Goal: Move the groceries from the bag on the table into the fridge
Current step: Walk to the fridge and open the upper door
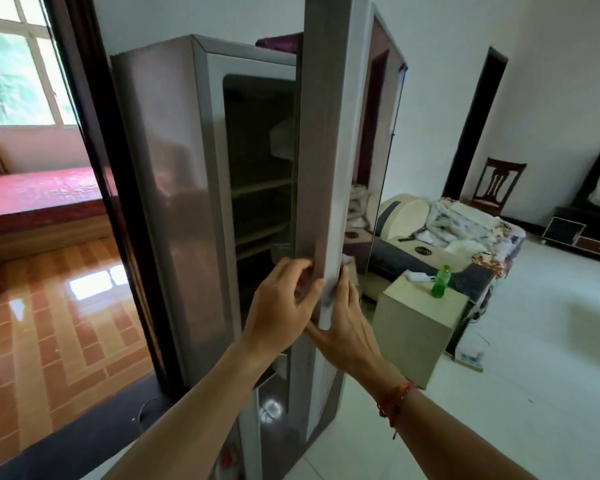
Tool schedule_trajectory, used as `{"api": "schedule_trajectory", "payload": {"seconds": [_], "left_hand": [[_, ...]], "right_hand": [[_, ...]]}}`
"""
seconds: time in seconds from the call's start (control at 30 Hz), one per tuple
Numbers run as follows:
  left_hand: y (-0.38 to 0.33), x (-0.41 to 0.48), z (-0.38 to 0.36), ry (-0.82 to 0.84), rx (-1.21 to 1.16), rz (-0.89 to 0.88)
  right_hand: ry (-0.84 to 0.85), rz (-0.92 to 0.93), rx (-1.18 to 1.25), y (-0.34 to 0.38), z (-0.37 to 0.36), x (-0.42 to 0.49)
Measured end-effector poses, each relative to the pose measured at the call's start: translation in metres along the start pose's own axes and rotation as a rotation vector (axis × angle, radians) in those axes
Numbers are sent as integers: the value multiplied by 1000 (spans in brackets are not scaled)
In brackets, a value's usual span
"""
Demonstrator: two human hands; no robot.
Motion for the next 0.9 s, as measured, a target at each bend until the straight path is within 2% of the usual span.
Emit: {"api": "schedule_trajectory", "payload": {"seconds": [0.3, 0.47, 0.57, 0.8, 0.9], "left_hand": [[12, 6, -10, 59, 132, -21], [16, 19, -27, 259, 260, 18], [12, 25, -43, 319, 289, 44], [0, 34, -77, 425, 166, -93], [2, 39, -94, 445, 141, -209]], "right_hand": [[-5, -34, 29, -22, 47, -30], [-61, -38, 38, -39, 77, -45], [-99, -78, 13, -51, 97, -54], [-189, -231, -27, -102, 136, -79], [-262, -308, -20, -119, 150, -85]]}}
Point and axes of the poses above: each hand's wrist, its own x-axis towards the middle knuckle, its own z-axis out of the back of the hand, y = z × x, the point moved 1 cm from there along x, towards the middle knuckle, and after that the axes turned 2 degrees about -y, right-handed, at the moved point
